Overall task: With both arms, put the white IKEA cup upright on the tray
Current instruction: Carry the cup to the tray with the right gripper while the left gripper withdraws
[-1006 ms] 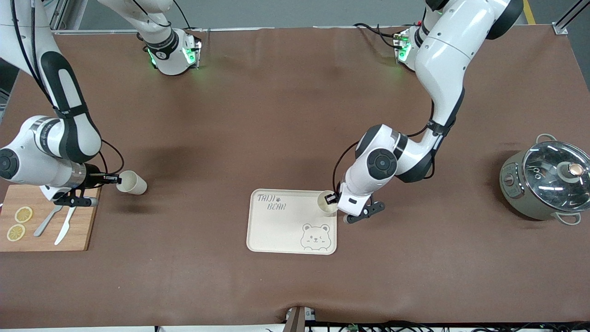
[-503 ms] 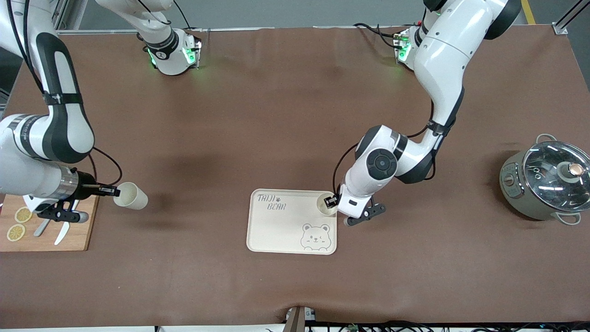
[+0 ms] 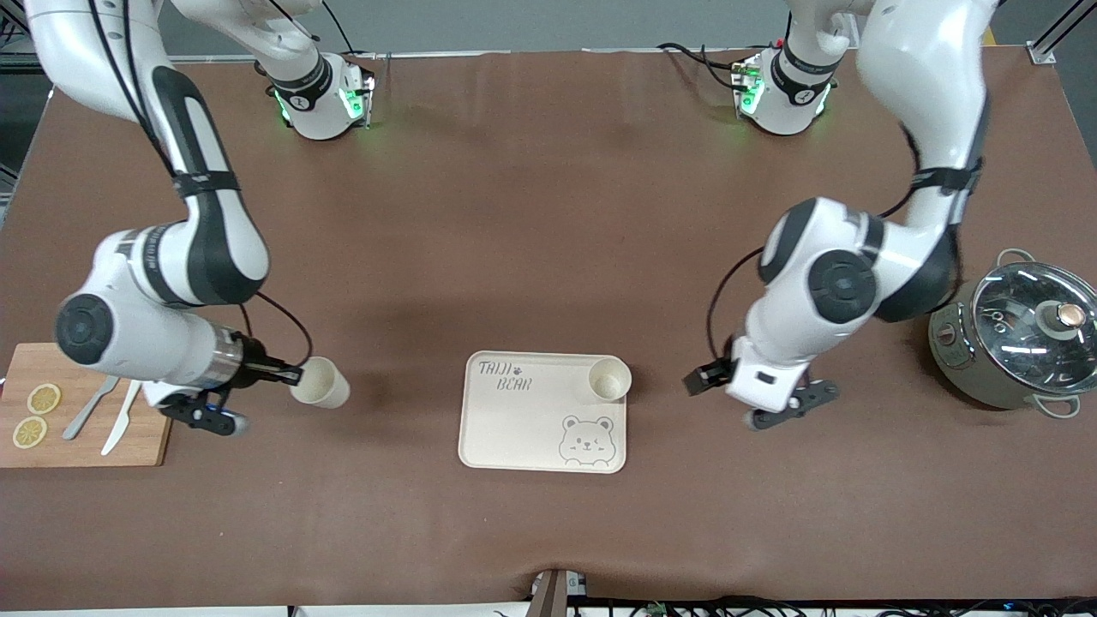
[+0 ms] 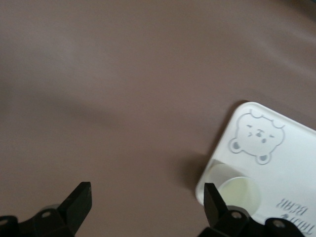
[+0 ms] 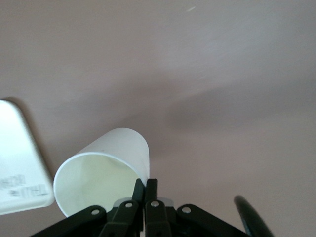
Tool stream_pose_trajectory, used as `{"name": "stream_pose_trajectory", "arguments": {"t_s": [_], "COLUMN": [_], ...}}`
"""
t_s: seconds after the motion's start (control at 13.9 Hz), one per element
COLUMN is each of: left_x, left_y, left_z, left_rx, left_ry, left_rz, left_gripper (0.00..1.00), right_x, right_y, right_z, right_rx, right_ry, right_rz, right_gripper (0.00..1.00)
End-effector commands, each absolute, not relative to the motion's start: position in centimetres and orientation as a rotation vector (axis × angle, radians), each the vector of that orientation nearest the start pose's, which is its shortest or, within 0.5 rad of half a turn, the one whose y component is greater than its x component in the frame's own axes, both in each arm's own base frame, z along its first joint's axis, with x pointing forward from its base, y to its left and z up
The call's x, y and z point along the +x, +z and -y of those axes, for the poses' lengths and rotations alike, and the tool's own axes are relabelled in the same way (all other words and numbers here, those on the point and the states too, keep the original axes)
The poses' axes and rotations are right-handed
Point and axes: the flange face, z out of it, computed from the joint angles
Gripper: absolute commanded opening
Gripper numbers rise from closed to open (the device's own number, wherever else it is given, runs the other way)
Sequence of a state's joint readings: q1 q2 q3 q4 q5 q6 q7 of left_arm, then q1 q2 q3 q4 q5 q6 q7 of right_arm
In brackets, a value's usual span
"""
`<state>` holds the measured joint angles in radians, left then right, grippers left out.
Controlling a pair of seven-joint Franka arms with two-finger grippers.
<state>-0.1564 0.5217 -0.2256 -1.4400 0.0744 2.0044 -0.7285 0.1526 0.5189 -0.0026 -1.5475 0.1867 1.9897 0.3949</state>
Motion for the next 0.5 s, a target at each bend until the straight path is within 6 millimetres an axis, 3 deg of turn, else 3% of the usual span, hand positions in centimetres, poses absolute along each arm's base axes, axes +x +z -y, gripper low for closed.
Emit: {"name": "stream_pose_trajectory", "arguments": {"t_s": [0.0,0.36,0.43], "left_x": [66.3,66.1,65.9], "left_y": [42.8,47.3,47.9], "left_z": [19.2,12.0,10.4], "left_rx": [-3.136,-3.107,-3.097], "left_ry": [-0.049,-0.039,-0.018], "left_rz": [0.471,0.468,0.474], "left_gripper": [1.00,1.00,1.00], "right_x": [68.3,67.2,66.4], "right_y": [32.8,30.4,29.9], "right_z": [-16.4,-24.6,-27.4], "right_rx": [-2.928,-2.871,-2.848], "right_ry": [0.212,0.179,0.175], "right_rz": [-0.595,-0.835,-0.872], "right_gripper": [0.00,0.00,0.00]}}
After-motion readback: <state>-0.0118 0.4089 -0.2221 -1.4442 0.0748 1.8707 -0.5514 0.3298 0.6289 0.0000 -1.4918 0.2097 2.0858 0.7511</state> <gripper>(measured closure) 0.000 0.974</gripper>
